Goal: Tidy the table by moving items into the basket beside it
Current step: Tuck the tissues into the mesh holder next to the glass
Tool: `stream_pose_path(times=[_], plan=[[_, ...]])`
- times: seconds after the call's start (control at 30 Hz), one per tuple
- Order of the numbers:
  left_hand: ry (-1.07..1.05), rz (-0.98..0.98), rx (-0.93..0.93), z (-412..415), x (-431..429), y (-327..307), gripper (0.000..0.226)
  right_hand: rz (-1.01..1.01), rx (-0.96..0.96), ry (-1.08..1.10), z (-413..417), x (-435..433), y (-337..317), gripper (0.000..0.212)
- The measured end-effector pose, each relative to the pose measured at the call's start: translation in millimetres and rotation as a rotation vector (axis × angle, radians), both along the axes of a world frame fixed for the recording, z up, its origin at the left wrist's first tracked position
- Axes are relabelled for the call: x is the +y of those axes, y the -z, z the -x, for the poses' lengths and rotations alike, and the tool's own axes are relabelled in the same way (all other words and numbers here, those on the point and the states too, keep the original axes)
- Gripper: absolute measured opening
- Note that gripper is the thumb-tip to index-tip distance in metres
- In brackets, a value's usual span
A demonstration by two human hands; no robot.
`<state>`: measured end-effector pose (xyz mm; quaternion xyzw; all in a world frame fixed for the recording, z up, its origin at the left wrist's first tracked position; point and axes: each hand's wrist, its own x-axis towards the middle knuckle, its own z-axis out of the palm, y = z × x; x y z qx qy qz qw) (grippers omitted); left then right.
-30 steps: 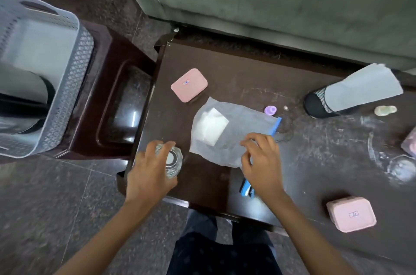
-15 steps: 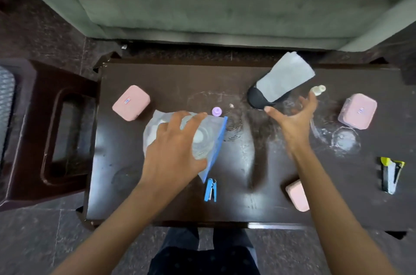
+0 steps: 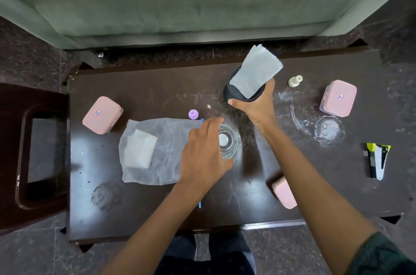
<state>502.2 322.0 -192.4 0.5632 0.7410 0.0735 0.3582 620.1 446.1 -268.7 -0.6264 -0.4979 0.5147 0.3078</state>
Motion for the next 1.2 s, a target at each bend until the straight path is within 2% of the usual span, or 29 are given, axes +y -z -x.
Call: stream_pose_path(times=[0.33,0.63,0.77,0.97,1.2], plan=[[0.003,-0.126,0.045,4.5,9.7,32.9,0.082,-0.068,-0.075,0.068,-6.5,-8.8,0.9,0.078],[0.056,-0.115,0.03,3.4,17.7,40.2,0.084,-0.068,-0.12,0.198,-45.1,-48.9,-3.8,0.082],[0.048,-0.09,0.049,11.7,17.1,39.9,0.086,-0.053,-0.135,0.177,-51.5,-60.5,-7.3,0.078],[0.001,-0.074,0.087,44.0,7.7,41.6,0.087,-0.024,-0.16,0.134,-42.8,-72.1,-13.8,0.084],[0.048,-0.121,0.122,66.9,3.3,49.4,0.089,-0.03,-0.159,0.114,-21.6,-84.1,-14.2,0.085]])
